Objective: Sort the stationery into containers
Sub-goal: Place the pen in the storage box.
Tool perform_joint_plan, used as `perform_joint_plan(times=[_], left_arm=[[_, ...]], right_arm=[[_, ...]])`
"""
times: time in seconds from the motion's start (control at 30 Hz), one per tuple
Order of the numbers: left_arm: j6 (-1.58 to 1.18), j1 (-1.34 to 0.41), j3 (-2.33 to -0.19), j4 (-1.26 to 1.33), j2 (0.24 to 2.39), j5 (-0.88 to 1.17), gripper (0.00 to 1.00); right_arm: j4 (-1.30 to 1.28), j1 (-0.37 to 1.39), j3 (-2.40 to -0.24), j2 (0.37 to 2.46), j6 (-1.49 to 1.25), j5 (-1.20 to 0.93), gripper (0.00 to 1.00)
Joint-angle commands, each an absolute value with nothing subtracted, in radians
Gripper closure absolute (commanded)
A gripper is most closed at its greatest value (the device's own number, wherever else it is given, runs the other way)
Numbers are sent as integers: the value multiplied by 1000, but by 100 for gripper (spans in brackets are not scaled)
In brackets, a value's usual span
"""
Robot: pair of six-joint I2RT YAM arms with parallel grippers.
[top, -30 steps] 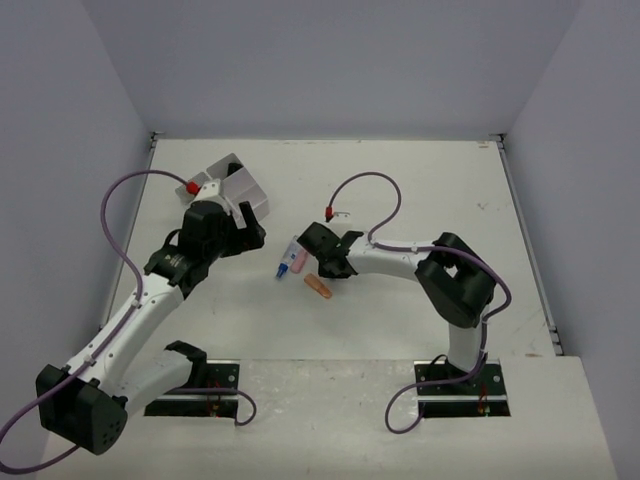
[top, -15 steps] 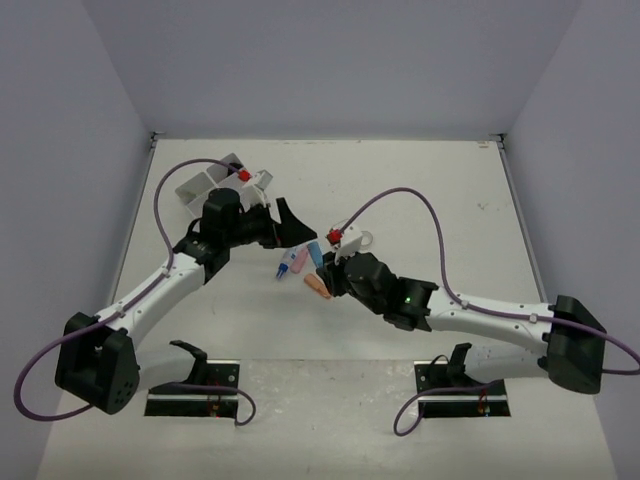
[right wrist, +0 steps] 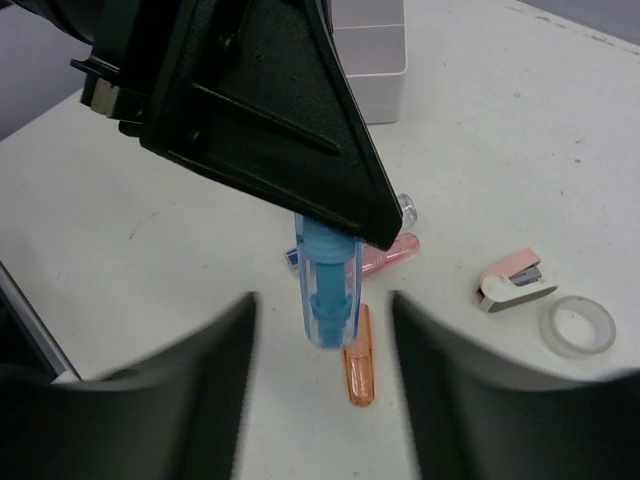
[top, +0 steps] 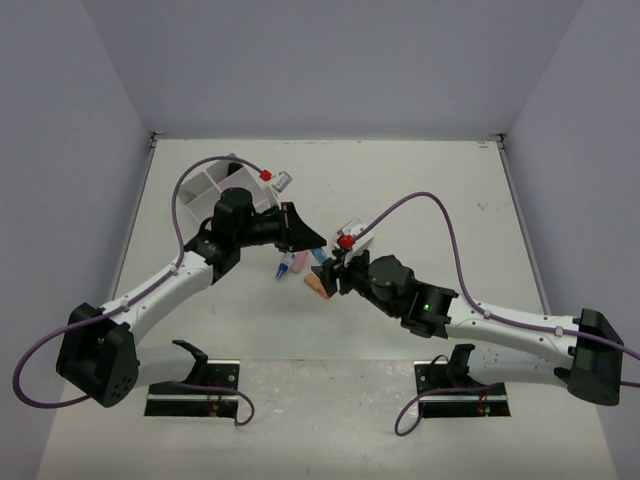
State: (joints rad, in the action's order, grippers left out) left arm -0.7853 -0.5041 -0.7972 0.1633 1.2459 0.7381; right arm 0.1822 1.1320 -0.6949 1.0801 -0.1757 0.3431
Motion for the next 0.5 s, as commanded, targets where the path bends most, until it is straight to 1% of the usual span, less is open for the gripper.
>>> perform_joint_plan(times=[0.0, 0.03, 0.07, 0.1, 0.13, 0.17, 0.23, 0.3, 0.37, 0.47], left_arm=[[-648, -505, -956, -87, 1242, 434, 100], [-600, -505, -1022, -149, 1245, 318, 100], [-581, -503, -1055, -224, 1255, 93, 100], [-549, -503, -1117, -260, 1267, -66, 100], [-537, -492, -1144, -282, 1285, -307, 100], [-531, -489, -1163, -287, 1305, -360, 100], [-493, -395, -1187, -171, 1371, -537, 100], [-474, -313, -1190, -83, 1423, -572, 100], [-511, -248, -1212, -41, 1486, -602, 100], [-475, -227, -1263, 34, 1572, -689, 100]], right_arm=[[215, 1136, -699, 1065, -182, 415, 9], [204, 1135, -686, 1061, -203, 464, 5], [203, 1134, -676, 1055, -215, 491, 2], [201, 1131, -652, 1048, -242, 539, 1], [195, 1119, -641, 1038, -261, 558, 1], [184, 1111, -634, 1029, -281, 570, 1], [180, 1092, -611, 1010, -312, 567, 1], [181, 1084, -599, 998, -317, 558, 1], [181, 1080, -590, 988, -317, 555, 1], [185, 1075, -578, 977, -327, 539, 1]])
